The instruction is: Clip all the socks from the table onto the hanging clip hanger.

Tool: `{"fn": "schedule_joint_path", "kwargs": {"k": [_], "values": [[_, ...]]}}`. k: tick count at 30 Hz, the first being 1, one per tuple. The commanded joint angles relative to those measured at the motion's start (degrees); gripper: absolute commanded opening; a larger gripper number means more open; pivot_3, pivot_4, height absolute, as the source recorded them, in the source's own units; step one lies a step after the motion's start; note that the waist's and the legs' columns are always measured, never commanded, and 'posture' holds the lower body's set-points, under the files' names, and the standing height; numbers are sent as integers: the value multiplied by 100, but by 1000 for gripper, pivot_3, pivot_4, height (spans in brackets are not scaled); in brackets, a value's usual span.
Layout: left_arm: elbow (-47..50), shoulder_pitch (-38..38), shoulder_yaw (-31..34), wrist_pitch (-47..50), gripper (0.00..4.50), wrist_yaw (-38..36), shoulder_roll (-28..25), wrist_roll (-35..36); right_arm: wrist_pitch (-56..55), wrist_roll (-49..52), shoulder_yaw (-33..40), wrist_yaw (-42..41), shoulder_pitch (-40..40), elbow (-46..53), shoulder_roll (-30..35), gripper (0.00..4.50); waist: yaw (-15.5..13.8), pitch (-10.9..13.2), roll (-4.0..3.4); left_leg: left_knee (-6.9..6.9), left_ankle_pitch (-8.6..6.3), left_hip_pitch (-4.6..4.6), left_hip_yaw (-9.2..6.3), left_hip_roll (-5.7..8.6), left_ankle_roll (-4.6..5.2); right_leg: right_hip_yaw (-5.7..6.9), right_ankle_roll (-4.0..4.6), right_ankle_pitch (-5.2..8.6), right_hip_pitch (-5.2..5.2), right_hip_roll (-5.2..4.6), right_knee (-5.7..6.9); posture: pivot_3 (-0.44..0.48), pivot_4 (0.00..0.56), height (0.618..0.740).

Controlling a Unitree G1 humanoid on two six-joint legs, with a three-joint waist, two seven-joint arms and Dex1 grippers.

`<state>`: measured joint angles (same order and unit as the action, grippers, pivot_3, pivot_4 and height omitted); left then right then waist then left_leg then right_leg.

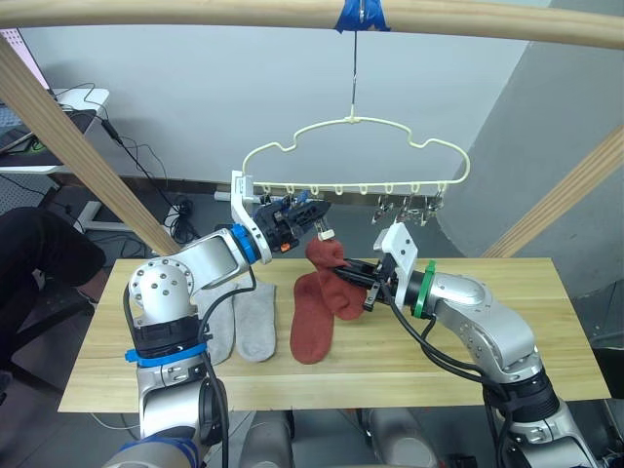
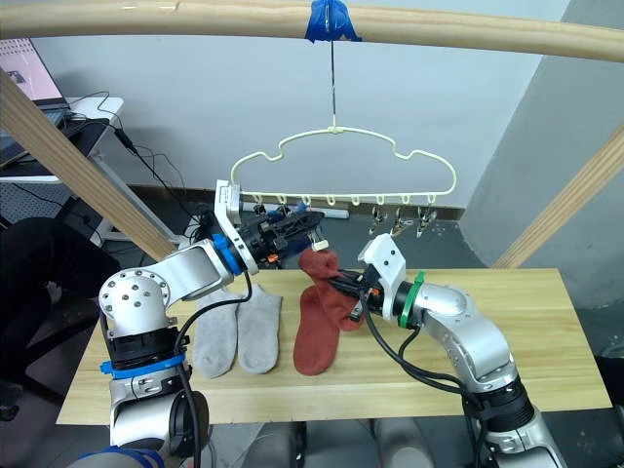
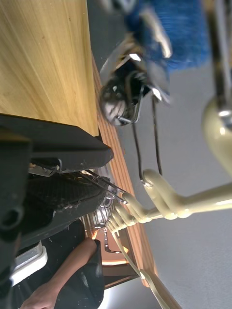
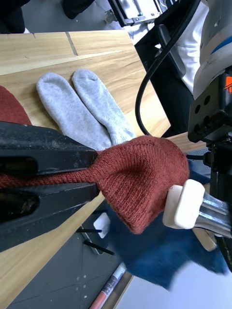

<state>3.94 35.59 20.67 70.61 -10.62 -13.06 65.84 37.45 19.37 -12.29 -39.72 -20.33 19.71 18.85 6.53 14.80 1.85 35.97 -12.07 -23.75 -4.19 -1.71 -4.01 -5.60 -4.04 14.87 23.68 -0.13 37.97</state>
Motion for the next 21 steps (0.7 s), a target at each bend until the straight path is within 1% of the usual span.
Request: {"fn": "schedule_joint_path", "kwargs": {"k": [1,6,9,12,17,21], "values": [[101,-134,0,45,212,109,-63,121,-39,123,116,17,-20,226,46,52,0,0,0,0,0,0,0,0,0,1,0,0,0,0,0,-99,238,740],[-126,-85,168,-39,212,187,-197,186,109,263,135,-35,25,512,179,52,0,0,0,0,0,0,0,0,0,0,0,0,1,0,1,-95,240,740],[-296,-76,402,-86,212,479,-125,456,185,325,109,-20,75,635,233,52,0,0,0,0,0,-1,0,0,0,1,0,0,3,0,1,-100,241,740],[-293,-156,504,-73,212,728,-108,722,230,364,83,49,107,716,240,52,0,0,0,1,0,-2,0,0,0,0,0,0,3,0,1,-104,246,740],[-150,-255,405,-48,212,976,-120,1046,259,367,44,166,56,699,128,52,2,0,0,1,0,-1,0,0,0,0,0,0,3,1,2,-100,248,740],[-58,-335,270,-62,212,1034,-185,1148,213,324,34,185,-25,566,60,52,2,0,0,1,0,-1,0,0,0,0,0,0,3,1,2,-96,248,740]]}}
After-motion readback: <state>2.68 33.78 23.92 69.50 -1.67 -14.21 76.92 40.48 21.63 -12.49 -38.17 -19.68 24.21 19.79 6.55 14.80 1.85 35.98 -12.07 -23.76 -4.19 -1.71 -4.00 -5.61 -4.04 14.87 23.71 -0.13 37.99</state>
